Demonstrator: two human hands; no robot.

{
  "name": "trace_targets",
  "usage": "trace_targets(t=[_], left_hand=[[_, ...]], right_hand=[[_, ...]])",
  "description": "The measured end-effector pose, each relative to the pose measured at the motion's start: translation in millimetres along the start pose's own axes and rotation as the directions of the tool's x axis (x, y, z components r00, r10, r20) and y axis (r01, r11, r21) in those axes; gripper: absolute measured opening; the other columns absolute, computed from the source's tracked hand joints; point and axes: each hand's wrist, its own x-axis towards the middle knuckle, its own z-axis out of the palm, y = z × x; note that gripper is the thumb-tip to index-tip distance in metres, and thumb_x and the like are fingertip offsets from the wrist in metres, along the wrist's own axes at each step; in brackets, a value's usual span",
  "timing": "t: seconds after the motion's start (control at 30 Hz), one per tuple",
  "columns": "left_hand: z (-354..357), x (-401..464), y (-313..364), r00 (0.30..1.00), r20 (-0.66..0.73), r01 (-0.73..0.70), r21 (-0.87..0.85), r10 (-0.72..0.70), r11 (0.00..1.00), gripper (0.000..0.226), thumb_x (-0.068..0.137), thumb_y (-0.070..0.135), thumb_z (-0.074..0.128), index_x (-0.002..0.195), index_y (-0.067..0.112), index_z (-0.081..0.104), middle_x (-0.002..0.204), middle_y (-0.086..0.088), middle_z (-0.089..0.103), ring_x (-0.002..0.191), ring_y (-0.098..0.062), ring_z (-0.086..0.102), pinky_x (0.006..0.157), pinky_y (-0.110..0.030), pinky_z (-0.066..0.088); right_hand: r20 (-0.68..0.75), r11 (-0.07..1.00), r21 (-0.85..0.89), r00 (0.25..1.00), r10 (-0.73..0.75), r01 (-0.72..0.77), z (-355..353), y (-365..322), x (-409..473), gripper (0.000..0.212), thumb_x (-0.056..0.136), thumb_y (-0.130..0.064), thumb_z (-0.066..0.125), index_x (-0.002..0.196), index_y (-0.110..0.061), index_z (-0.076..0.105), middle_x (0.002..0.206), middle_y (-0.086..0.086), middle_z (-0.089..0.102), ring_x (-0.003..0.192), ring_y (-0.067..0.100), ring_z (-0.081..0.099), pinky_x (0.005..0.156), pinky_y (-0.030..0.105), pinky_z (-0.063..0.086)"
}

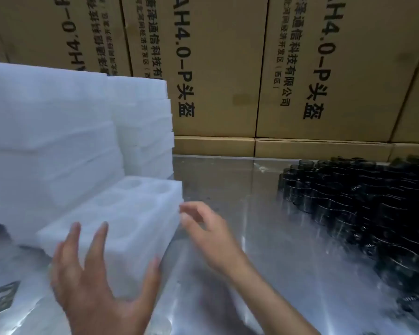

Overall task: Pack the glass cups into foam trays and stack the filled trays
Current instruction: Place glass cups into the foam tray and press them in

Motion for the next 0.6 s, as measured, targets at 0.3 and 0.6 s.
trace_targets(t=[0.3, 0.6], left_hand=[[18, 0, -16, 0.940, 0.143, 0.326, -0.110, -0.309, 0.939, 0.110, 0.041, 0.072, 0.056, 0.139, 0.028, 0.030, 0.157, -0.017, 0.002, 0.142, -0.029, 0.012, 0.109, -0.044, 0.019], [13, 24, 4, 0.992, 0.127, 0.063, -0.307, -0.024, 0.950, 0.083, 0.059, 0.060, 0.061, 0.129, 0.020, 0.042, 0.157, -0.007, 0.008, 0.144, -0.003, 0.009, 0.110, -0.008, 0.013]], right_hand=[[0.114, 0.903, 0.191, 0.922, 0.369, -0.385, 41, 32, 102, 0.048, 0.095, -0.049, 0.042, 0.128, -0.014, 0.051, 0.137, 0.006, 0.050, 0.127, 0.023, 0.044, 0.107, 0.036, 0.034], [-0.159, 0.930, 0.335, 0.963, 0.216, -0.153, -30, 14, 54, 0.027, 0.094, -0.037, 0.052, 0.083, -0.014, 0.044, 0.082, 0.001, 0.046, 0.075, 0.011, 0.045, 0.060, 0.019, 0.035]])
